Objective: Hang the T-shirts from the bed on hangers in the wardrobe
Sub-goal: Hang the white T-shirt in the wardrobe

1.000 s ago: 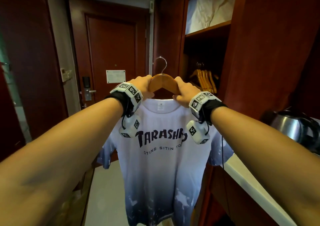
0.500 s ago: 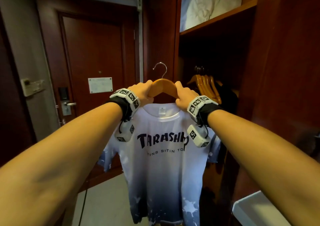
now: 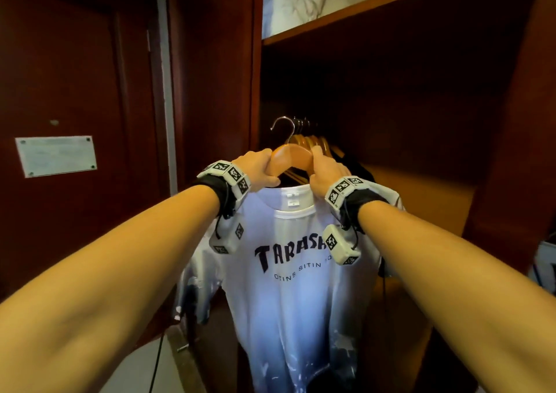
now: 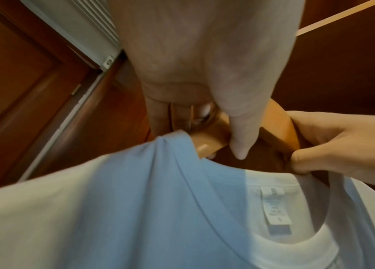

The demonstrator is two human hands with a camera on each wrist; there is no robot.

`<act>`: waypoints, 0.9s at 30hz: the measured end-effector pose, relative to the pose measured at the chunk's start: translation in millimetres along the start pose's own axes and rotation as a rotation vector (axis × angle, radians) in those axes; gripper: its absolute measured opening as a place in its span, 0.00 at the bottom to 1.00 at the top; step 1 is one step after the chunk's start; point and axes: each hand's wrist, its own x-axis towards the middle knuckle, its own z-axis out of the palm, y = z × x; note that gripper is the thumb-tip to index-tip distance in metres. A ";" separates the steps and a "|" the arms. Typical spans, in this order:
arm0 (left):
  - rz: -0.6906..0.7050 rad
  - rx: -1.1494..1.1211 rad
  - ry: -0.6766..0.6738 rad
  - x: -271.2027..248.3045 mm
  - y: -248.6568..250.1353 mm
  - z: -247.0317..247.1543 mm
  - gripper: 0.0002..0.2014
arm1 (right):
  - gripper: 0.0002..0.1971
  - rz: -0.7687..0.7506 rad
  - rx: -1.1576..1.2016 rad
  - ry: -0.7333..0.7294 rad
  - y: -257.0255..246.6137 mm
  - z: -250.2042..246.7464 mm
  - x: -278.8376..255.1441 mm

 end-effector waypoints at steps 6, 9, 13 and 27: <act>0.161 -0.119 -0.163 89.4 -16.6 31.0 0.17 | 0.18 0.162 -0.083 -0.025 34.4 16.5 51.9; 0.204 -0.136 -0.234 117.8 -18.5 47.3 0.20 | 0.22 0.269 -0.144 -0.037 60.4 23.1 63.3; 0.206 -0.208 -0.366 151.6 -19.8 74.0 0.20 | 0.25 0.398 -0.230 -0.079 96.3 26.8 74.1; 0.394 -0.117 -0.147 269.4 36.9 146.9 0.15 | 0.18 0.570 -0.417 -0.193 201.1 35.3 109.4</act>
